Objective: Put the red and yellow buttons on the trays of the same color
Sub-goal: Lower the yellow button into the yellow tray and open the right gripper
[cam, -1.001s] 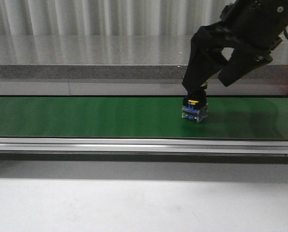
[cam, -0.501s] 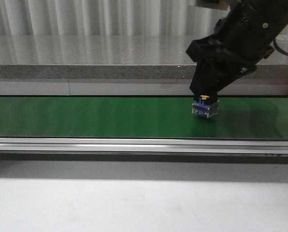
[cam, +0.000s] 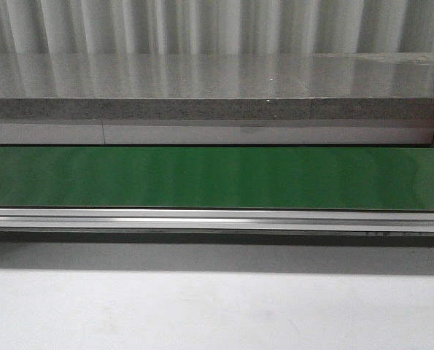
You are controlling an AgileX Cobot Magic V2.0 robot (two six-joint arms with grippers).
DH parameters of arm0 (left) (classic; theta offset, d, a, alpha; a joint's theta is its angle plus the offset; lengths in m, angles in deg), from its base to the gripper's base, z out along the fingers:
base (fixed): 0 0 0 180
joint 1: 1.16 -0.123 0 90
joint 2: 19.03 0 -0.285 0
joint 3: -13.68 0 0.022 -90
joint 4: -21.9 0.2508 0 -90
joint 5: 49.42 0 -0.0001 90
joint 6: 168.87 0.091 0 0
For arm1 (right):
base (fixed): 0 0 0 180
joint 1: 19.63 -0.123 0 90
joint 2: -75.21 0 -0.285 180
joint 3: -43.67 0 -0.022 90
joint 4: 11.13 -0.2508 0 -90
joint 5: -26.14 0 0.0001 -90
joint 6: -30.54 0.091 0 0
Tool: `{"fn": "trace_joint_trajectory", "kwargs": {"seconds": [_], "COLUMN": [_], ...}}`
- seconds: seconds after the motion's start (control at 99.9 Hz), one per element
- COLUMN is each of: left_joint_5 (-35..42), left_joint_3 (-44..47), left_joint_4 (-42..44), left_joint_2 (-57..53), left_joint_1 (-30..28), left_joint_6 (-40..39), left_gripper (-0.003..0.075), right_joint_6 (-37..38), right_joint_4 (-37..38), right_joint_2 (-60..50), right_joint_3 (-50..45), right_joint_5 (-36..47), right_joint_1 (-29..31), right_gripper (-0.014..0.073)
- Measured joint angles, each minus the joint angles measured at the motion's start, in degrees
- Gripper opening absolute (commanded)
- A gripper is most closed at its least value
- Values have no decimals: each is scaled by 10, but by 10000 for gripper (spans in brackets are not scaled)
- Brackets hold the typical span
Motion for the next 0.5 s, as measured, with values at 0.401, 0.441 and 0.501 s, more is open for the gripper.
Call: {"fn": "trace_joint_trajectory", "kwargs": {"seconds": [0.401,0.441,0.501], "left_joint_5": [0,0,0], "left_joint_3": [0,0,0], "left_joint_4": [0,0,0], "left_joint_2": [0,0,0], "left_joint_1": [0,0,0], "left_joint_6": [0,0,0], "left_gripper": [-20,-20,-20], "right_joint_6": [56,56,57], "right_joint_4": [18,18,18], "right_joint_2": [24,37,55], "right_joint_3": [-121,-127,-130], "right_joint_5": [117,126,134], "right_joint_1": [182,183,183], "right_gripper": [39,39,39]}}
